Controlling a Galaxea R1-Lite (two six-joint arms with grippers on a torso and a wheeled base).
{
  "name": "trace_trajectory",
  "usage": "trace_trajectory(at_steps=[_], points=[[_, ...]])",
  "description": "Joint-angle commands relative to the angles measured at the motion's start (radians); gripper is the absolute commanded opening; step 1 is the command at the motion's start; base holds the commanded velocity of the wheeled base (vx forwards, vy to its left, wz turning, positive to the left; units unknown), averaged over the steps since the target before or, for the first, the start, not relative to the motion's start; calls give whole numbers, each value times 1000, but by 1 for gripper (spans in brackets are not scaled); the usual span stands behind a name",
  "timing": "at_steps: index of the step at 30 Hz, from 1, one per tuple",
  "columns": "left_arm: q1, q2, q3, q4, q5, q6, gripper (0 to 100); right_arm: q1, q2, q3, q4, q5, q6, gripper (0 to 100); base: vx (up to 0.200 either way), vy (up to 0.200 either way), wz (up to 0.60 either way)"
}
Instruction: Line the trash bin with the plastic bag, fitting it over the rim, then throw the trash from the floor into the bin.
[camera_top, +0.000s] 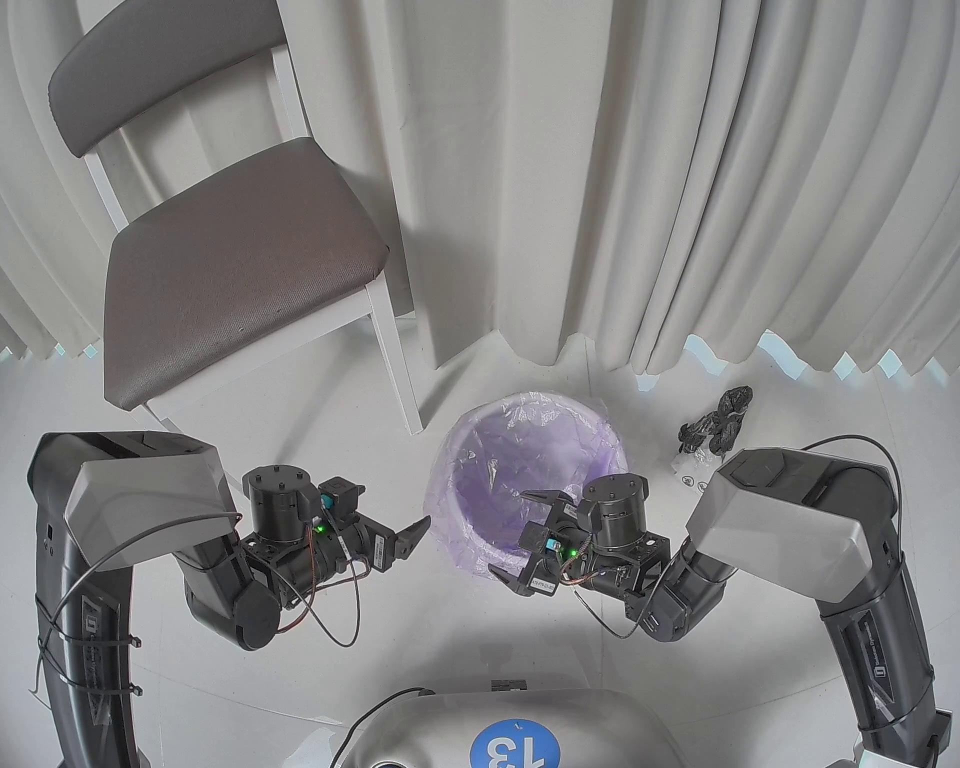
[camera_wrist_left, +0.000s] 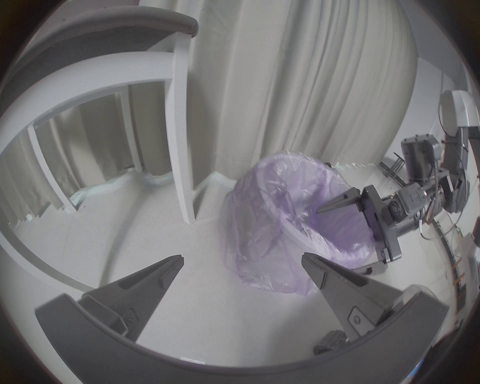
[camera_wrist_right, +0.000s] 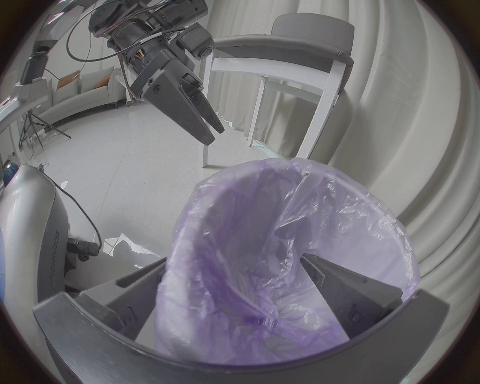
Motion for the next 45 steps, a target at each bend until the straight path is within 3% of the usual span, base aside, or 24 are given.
trace_trajectory(at_steps=[1, 8, 18, 24, 26, 29, 32, 36, 41, 45], points=[[-4, 46, 24, -15, -38, 40, 100, 7, -71, 66, 0, 1, -6, 100, 0, 0, 0], [-30, 135, 20, -26, -62, 80, 100, 3, -173, 213, -42, -1, -30, 100, 0, 0, 0], [-81, 195, -74, -32, -61, 80, 100, -73, -400, 415, -108, 13, -49, 100, 0, 0, 0], [-110, 195, -224, 181, -16, 83, 100, -151, -493, 541, -243, 18, -47, 100, 0, 0, 0], [-119, 210, -345, 304, 62, 84, 100, -184, -541, 610, -286, 19, -47, 100, 0, 0, 0], [-119, 219, -427, 385, 108, 93, 100, -208, -567, 656, -319, 30, -47, 100, 0, 0, 0], [-118, 222, -539, 499, 125, 93, 100, -250, -582, 736, -411, 90, -47, 100, 0, 0, 0], [-108, 239, -652, 639, 171, 95, 100, -280, -573, 791, -500, 119, -47, 100, 0, 0, 0], [-98, 262, -712, 708, 200, 95, 100, -290, -568, 808, -512, 168, -45, 100, 0, 0, 0], [-95, 260, -695, 700, 198, 93, 100, -298, -568, 805, -512, 170, -32, 100, 0, 0, 0]])
